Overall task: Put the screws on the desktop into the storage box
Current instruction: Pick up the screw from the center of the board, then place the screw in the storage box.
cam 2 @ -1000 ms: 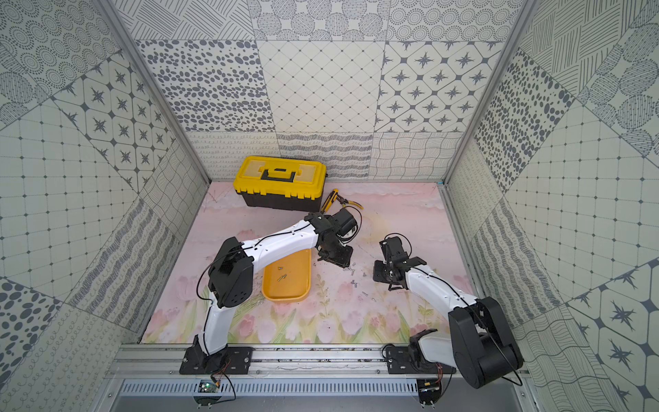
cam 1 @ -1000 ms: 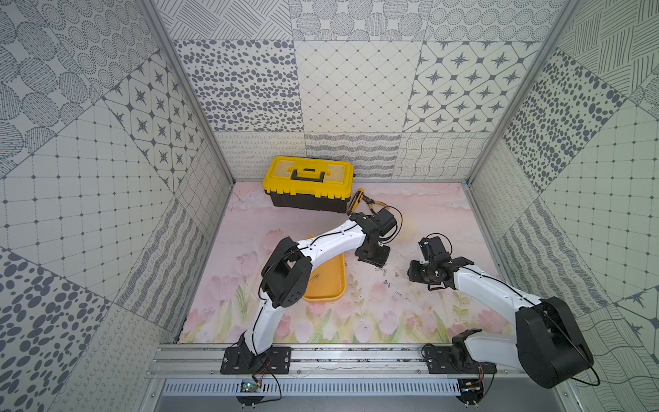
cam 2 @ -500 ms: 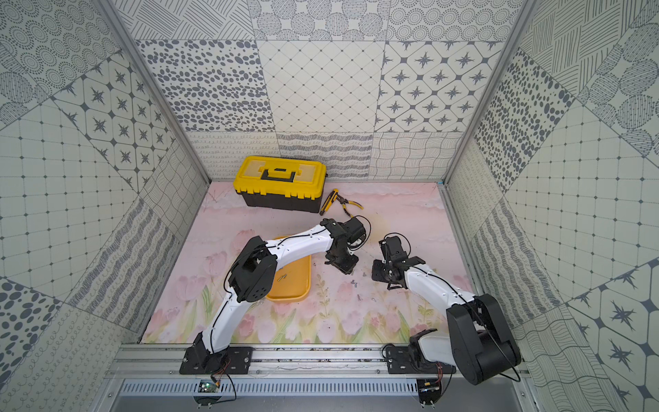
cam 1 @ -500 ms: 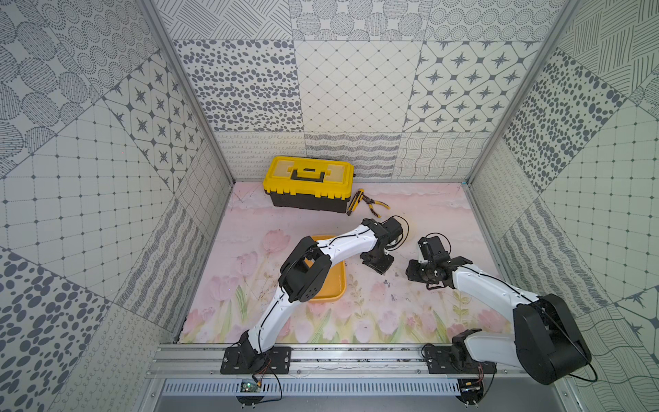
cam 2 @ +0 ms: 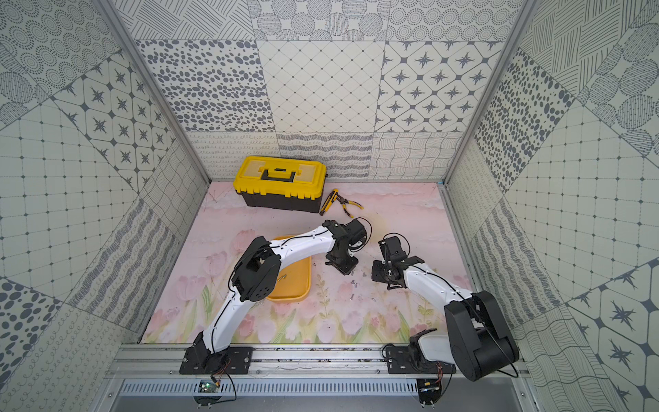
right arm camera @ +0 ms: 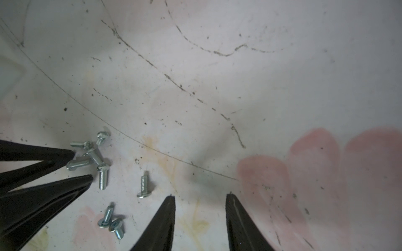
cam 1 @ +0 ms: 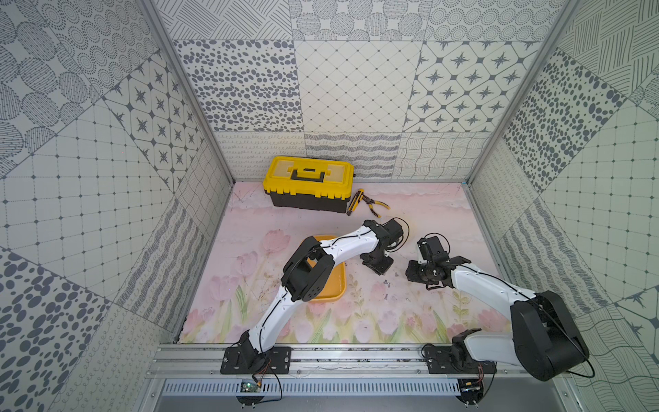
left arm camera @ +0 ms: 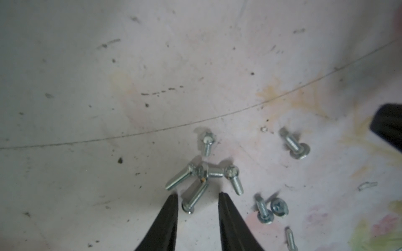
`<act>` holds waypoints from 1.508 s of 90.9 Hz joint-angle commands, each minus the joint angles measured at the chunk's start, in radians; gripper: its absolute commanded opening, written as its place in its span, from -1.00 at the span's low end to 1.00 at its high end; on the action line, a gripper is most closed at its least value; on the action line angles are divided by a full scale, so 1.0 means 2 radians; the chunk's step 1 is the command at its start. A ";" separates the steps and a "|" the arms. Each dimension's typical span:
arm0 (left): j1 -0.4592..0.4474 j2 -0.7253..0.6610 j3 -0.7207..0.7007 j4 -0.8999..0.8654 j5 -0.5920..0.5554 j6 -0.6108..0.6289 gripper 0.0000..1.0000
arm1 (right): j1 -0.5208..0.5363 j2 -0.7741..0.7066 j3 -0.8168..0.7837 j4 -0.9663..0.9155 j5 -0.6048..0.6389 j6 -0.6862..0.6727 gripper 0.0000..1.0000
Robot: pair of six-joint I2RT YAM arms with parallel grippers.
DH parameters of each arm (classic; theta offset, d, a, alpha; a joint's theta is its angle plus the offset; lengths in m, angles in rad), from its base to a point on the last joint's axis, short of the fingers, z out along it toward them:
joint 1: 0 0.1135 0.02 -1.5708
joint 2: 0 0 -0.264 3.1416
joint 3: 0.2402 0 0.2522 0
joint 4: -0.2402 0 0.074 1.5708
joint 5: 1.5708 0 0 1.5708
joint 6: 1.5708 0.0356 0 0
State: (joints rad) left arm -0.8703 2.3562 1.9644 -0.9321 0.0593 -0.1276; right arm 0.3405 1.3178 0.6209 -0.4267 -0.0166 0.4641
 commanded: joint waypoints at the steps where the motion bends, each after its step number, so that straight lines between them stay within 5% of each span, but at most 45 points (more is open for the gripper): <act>1: -0.005 0.014 0.002 -0.009 -0.026 0.021 -0.31 | -0.001 0.003 0.007 0.014 -0.002 0.007 -0.14; 43: -0.019 0.029 -0.001 -0.021 -0.062 0.035 -0.58 | -0.001 0.004 0.007 0.014 -0.001 0.007 -0.14; 61: -0.020 0.023 -0.017 -0.022 -0.062 0.028 -1.00 | -0.001 0.003 0.006 0.014 0.000 0.007 -0.14; 79: -0.019 -0.010 -0.044 -0.014 -0.065 0.010 -1.00 | -0.001 0.003 0.006 0.014 0.000 0.007 -0.14; 115: -0.011 -0.208 -0.100 -0.050 -0.068 -0.074 -1.00 | -0.001 0.001 0.006 0.014 0.000 0.007 -0.14; 137: 0.076 -0.337 -0.259 -0.055 -0.071 -0.130 -1.00 | 0.000 0.010 0.012 0.011 -0.001 0.006 -0.14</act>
State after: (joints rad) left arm -0.8326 1.8252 1.6325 -0.9676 -0.0612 -0.2508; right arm 0.3405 1.3193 0.6209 -0.4248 -0.0174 0.4641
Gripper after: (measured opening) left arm 0.091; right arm 0.431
